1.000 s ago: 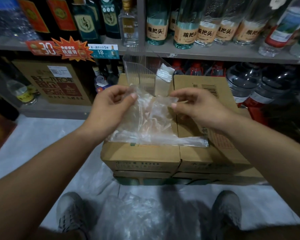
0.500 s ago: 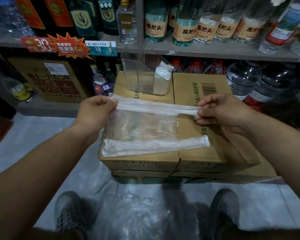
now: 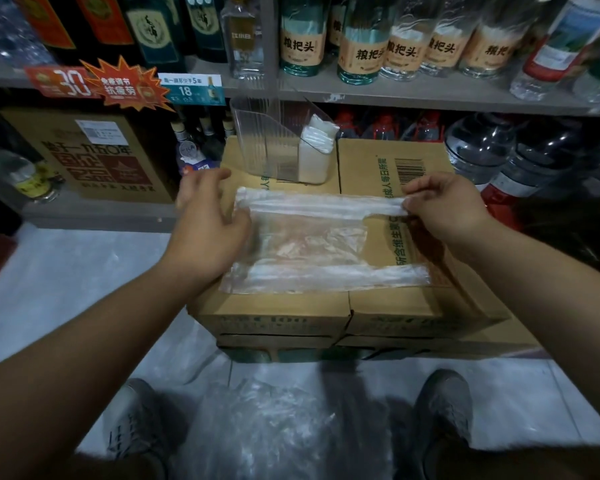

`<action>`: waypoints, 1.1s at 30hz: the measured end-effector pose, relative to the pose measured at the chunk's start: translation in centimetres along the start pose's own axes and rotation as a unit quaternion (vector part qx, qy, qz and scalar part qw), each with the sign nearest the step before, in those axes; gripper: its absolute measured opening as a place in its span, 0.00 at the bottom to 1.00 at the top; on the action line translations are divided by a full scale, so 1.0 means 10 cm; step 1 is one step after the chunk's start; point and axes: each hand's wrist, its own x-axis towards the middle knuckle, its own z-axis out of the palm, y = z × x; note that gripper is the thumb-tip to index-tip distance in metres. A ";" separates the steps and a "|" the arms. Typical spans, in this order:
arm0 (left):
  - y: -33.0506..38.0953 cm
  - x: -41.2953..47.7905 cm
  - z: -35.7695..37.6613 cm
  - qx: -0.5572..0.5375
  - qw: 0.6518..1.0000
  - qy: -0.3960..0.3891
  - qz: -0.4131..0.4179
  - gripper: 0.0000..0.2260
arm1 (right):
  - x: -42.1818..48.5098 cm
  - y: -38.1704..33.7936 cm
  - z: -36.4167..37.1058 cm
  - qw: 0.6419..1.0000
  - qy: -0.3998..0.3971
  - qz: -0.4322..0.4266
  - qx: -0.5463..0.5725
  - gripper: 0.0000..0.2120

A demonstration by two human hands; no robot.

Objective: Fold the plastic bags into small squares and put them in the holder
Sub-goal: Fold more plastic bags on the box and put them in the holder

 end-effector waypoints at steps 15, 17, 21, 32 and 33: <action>-0.32 -0.10 0.14 0.321 0.915 -0.203 0.135 0.35 | -0.38 0.07 0.34 0.872 -0.194 -0.190 -0.408 0.32; -0.32 -0.10 0.14 0.333 0.910 -0.210 0.133 0.36 | -0.31 0.12 0.27 0.858 -0.203 -0.202 -0.426 0.32; -0.30 -0.12 0.13 0.278 0.930 -0.204 0.122 0.35 | -0.31 0.07 0.21 0.869 -0.182 -0.217 -0.405 0.29; -0.33 -0.41 0.02 0.226 0.940 -0.182 0.177 0.34 | -0.99 0.04 0.70 0.837 -0.223 -0.246 -0.434 0.29; -0.36 -0.43 0.04 0.251 0.933 -0.188 0.177 0.35 | -0.98 0.09 0.69 0.830 -0.227 -0.246 -0.446 0.30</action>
